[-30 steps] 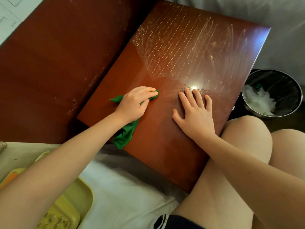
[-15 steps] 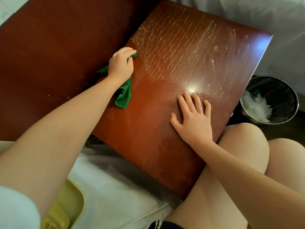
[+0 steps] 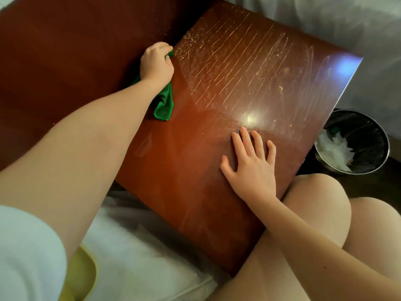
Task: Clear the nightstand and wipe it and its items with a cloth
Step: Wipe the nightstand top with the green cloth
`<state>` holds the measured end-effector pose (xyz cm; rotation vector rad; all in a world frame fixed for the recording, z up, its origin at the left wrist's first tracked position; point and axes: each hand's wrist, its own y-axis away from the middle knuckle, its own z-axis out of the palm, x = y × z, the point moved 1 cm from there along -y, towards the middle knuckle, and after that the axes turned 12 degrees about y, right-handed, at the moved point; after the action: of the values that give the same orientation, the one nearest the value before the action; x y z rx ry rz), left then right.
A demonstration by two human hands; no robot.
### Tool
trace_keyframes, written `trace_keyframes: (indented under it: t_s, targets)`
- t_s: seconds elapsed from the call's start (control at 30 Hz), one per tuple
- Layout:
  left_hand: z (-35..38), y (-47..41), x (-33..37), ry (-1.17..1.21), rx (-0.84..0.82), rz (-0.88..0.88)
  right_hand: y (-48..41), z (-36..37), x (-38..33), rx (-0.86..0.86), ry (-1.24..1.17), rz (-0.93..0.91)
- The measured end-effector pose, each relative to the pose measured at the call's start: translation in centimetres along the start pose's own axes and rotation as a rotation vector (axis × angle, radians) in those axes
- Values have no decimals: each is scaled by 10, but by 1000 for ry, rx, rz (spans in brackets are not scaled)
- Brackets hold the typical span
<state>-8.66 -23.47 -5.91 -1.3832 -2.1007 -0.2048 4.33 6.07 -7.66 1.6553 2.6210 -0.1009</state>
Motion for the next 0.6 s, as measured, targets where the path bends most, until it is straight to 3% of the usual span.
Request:
trace_keyframes:
  t_s: [0.6]
  targets:
    - [-6, 23, 1, -3, -153, 234, 0, -1, -1, -3, -13, -3]
